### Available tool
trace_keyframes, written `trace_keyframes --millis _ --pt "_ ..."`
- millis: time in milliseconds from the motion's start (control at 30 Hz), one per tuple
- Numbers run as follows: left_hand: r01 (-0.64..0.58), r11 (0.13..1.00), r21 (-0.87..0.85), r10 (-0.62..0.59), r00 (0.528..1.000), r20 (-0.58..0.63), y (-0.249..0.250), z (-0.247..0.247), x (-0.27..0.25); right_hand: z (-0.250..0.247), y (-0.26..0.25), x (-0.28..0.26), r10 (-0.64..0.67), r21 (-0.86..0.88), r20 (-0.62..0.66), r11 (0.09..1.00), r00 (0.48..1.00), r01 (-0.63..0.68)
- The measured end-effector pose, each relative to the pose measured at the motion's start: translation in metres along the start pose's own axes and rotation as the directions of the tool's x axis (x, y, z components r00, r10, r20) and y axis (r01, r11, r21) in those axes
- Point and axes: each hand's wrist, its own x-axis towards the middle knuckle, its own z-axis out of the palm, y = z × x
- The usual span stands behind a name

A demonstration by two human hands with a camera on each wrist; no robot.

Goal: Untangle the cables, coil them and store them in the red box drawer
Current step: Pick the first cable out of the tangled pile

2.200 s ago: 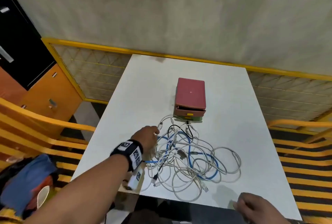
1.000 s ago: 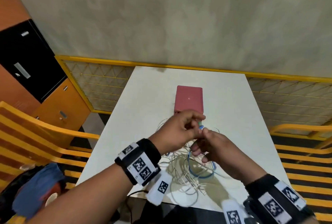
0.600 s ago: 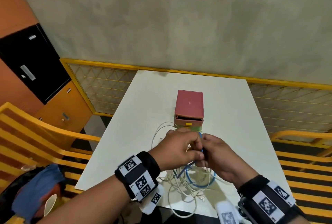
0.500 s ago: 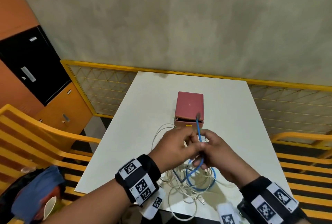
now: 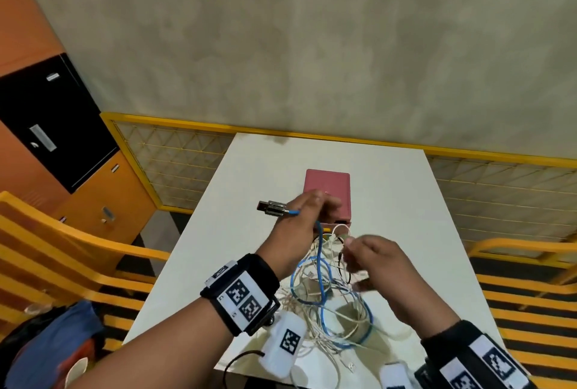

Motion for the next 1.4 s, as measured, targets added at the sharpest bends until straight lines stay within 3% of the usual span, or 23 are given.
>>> trace_keyframes --millis 33,100,167,333,433,500,567,600,667,733,767,800,833,867,933,1000,1100,1200,1300,1367,1400 --pt "-0.009 1.000 -0.030 0.008 1.000 -0.016 0.003 -0.001 0.002 0.002 0.000 -0.001 0.131 0.097 0.084 0.986 0.988 -0.139" --pt "0.002 0.993 -0.120 -0.003 1.000 -0.003 0.012 0.005 0.001 0.007 0.002 0.000 0.297 0.203 0.316 0.907 0.901 -0.370" --pt "0.033 0.975 -0.219 -0.027 0.999 0.028 0.018 0.012 -0.003 0.014 0.004 0.006 0.305 0.333 0.432 0.821 0.848 -0.465" --pt "0.161 0.894 -0.418 -0.123 0.986 0.116 0.010 0.006 -0.023 0.011 -0.006 0.023 0.193 0.707 0.381 0.569 0.904 -0.420" --pt "0.291 0.850 -0.440 -0.214 0.952 0.218 -0.002 -0.012 -0.040 0.003 -0.010 0.030 0.185 0.741 0.359 0.539 0.915 -0.400" --pt "0.422 0.808 -0.412 -0.318 0.900 0.297 -0.013 -0.027 -0.056 0.001 -0.014 0.034 0.195 0.741 0.348 0.543 0.917 -0.396" --pt "0.549 0.777 -0.307 -0.427 0.819 0.383 -0.028 -0.047 -0.077 -0.003 -0.018 0.040 0.205 0.761 0.309 0.533 0.929 -0.371" --pt "0.592 0.783 -0.191 -0.478 0.770 0.423 -0.035 -0.057 -0.088 -0.005 -0.020 0.043 0.210 0.772 0.288 0.526 0.934 -0.356" --pt "0.603 0.769 0.213 -0.627 0.644 0.439 -0.040 -0.074 -0.106 -0.012 -0.025 0.047 0.222 0.791 0.251 0.514 0.942 -0.332" --pt "0.530 0.618 0.580 -0.777 0.525 0.348 -0.038 -0.089 -0.119 -0.017 -0.026 0.051 0.221 0.804 0.231 0.504 0.948 -0.314" --pt "0.530 0.571 0.627 -0.806 0.505 0.307 -0.038 -0.092 -0.122 -0.018 -0.026 0.050 0.216 0.798 0.226 0.518 0.950 -0.308" --pt "0.562 0.589 0.580 -0.796 0.528 0.297 -0.038 -0.094 -0.122 -0.016 -0.026 0.048 0.208 0.784 0.227 0.540 0.951 -0.305" --pt "0.592 0.661 0.461 -0.743 0.603 0.290 -0.038 -0.092 -0.118 -0.014 -0.025 0.046 0.195 0.768 0.235 0.563 0.952 -0.305" --pt "0.573 0.755 0.319 -0.652 0.712 0.262 -0.036 -0.088 -0.112 -0.009 -0.023 0.043 0.179 0.748 0.253 0.587 0.951 -0.309" --pt "0.404 0.904 0.138 -0.422 0.894 0.150 -0.027 -0.073 -0.089 0.001 -0.018 0.037 0.143 0.696 0.308 0.639 0.940 -0.326" --pt "0.209 0.966 0.154 -0.225 0.970 0.089 -0.012 -0.050 -0.058 0.015 -0.015 0.030 0.120 0.660 0.343 0.675 0.932 -0.330" --pt "0.033 0.956 0.293 -0.091 0.978 0.188 -0.003 -0.016 -0.028 0.030 -0.012 0.022 0.066 0.670 0.369 0.672 0.927 -0.315" --pt "0.008 0.931 0.366 -0.100 0.967 0.235 -0.006 0.003 -0.022 0.026 -0.011 0.020 0.086 0.692 0.363 0.641 0.928 -0.330" --pt "-0.080 0.909 0.409 -0.082 0.927 0.365 -0.011 0.007 -0.037 0.008 -0.013 0.023 0.124 0.715 0.358 0.601 0.925 -0.357" --pt "-0.011 0.926 0.378 -0.165 0.888 0.429 -0.019 0.006 -0.053 -0.005 -0.017 0.027 0.114 0.734 0.315 0.600 0.942 -0.318" --pt "0.036 0.942 0.333 -0.182 0.890 0.419 -0.020 0.005 -0.058 -0.009 -0.020 0.028 0.100 0.726 0.308 0.618 0.946 -0.302"
